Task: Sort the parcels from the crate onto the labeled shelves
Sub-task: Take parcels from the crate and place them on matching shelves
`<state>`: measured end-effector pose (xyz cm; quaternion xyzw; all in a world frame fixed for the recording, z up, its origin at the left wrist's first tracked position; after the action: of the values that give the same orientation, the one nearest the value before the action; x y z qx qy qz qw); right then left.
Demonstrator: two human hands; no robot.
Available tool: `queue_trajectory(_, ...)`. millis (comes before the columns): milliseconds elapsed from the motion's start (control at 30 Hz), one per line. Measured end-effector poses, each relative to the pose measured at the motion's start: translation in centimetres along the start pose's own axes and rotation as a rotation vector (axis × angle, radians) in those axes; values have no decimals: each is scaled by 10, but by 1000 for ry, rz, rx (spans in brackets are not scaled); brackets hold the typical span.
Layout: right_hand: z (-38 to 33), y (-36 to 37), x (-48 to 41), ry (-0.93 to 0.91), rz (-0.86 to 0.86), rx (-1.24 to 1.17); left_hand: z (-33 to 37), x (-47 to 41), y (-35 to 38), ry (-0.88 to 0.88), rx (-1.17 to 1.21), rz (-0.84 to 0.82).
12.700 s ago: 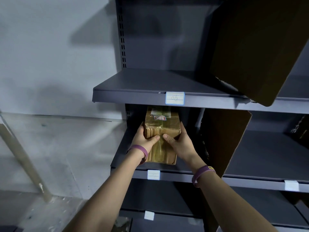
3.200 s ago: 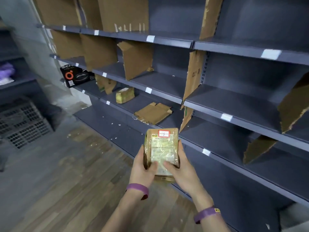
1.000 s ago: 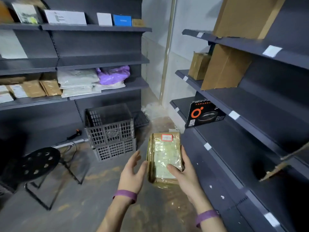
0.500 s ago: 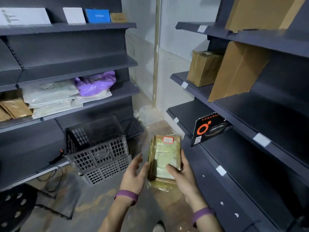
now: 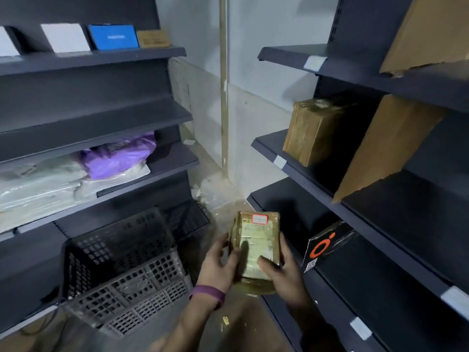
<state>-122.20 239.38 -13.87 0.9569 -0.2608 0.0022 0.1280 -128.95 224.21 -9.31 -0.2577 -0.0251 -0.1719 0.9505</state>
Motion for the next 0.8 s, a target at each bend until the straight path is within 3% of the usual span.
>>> queue_trajectory(200, 5, -2, -48, -56, 207, 23, 17, -69, 15, 25, 54, -172)
queue_trajectory(433, 30, 21, -113, -25, 430, 86, 23, -175, 12, 240, -94, -346)
queue_trajectory(800, 60, 99, -138, 36, 688, 44, -32, -275, -5, 253, -168, -692)
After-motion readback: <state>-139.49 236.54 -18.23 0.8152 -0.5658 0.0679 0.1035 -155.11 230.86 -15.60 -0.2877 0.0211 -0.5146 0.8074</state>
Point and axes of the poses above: each hand's wrist, its own x-axis away from the middle knuckle, its own y-axis out of the palm, z = x × y, the point moved 3 cm from there along -x, towards the middle knuckle, and after that the axes turned 13 degrees about -x, right-handed, at the moved point
